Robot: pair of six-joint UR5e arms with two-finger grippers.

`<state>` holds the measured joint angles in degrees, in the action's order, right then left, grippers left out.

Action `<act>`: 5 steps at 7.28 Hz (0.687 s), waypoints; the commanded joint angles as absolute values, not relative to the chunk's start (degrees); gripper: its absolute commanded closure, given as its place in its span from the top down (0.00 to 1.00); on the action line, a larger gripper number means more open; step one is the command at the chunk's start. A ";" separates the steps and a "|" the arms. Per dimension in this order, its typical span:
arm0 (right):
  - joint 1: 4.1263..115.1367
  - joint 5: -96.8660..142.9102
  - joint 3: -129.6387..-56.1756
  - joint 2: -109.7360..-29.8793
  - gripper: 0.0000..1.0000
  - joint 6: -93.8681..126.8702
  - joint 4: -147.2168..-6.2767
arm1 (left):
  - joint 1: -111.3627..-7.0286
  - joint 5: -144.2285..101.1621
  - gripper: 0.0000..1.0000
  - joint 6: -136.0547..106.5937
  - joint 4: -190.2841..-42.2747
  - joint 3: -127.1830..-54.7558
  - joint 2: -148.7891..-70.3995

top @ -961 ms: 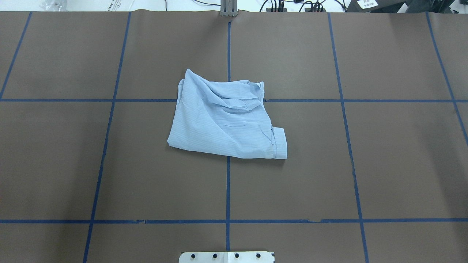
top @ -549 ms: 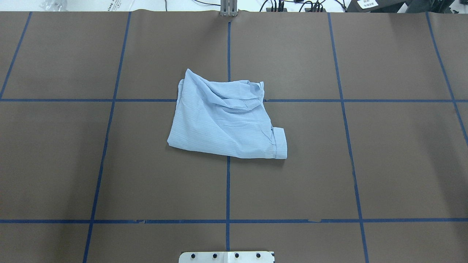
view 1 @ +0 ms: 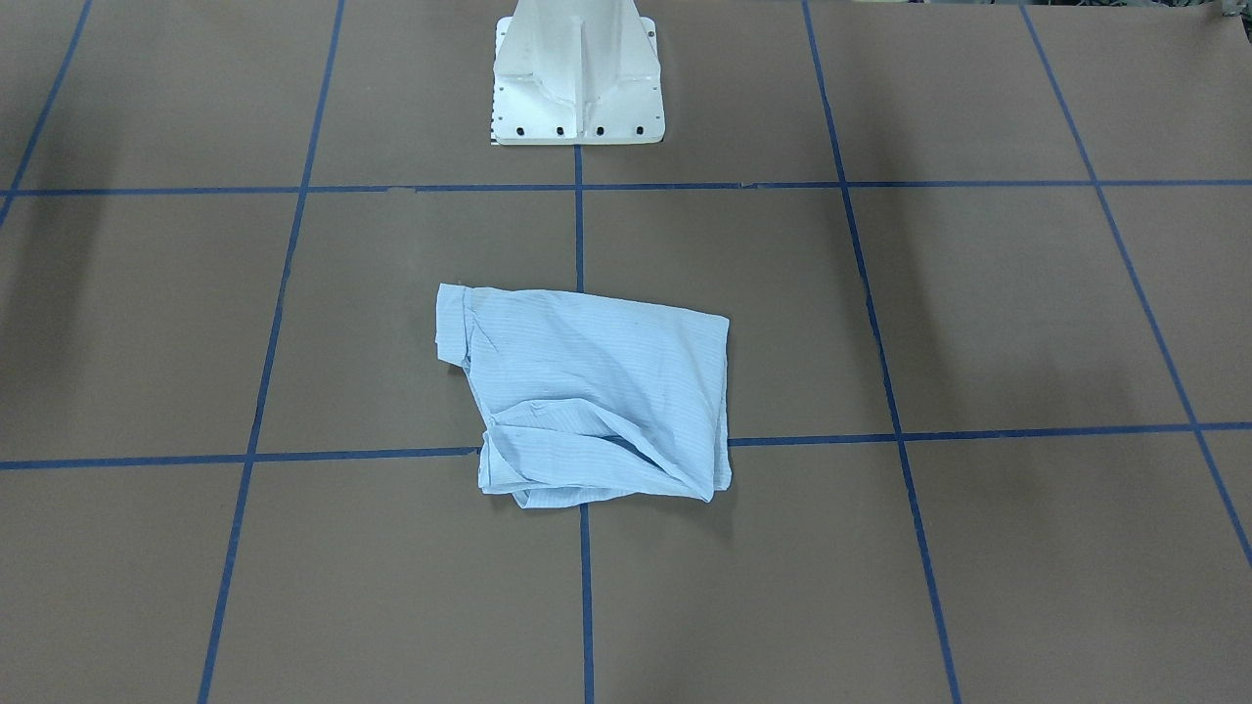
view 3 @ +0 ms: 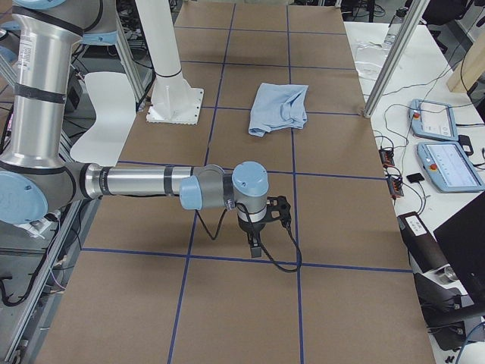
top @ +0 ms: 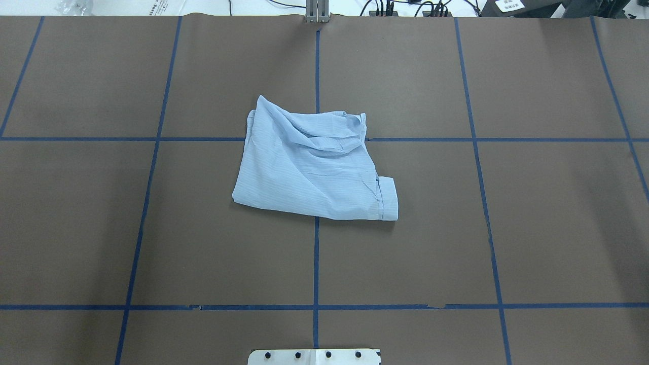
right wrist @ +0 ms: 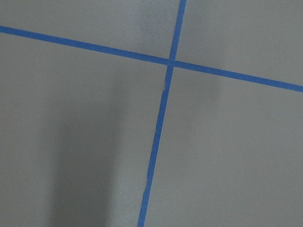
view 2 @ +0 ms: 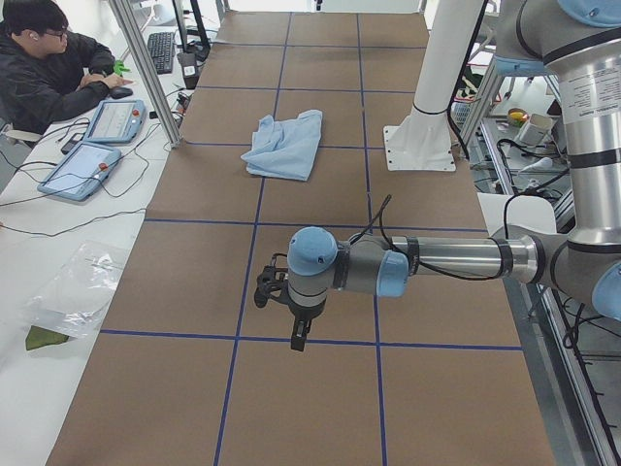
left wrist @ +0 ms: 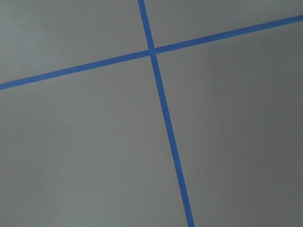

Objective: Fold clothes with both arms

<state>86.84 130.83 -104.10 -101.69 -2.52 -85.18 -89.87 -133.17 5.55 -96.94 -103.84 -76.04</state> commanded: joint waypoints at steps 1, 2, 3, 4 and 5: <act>86.66 131.04 -104.15 -101.69 1.00 -2.55 -85.17 | -89.91 -133.15 1.00 5.54 -96.94 -103.97 -76.20; 86.57 131.04 -104.41 -101.69 1.00 -2.64 -85.17 | -89.91 -133.15 1.00 5.62 -96.94 -103.80 -76.20; 86.57 131.04 -104.76 -101.69 1.00 -2.64 -85.17 | -89.91 -133.15 1.00 5.62 -97.03 -103.54 -76.20; 86.40 131.04 -104.77 -101.69 1.00 -2.64 -85.25 | -89.91 -133.15 1.00 5.63 -97.03 -103.54 -76.20; 86.31 131.13 -104.77 -101.69 1.00 -2.64 -85.17 | -89.91 -133.15 1.00 5.63 -97.03 -103.54 -76.20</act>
<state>86.44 131.07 -104.71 -101.69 -2.63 -85.20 -89.91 -133.15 5.62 -97.02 -103.58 -76.20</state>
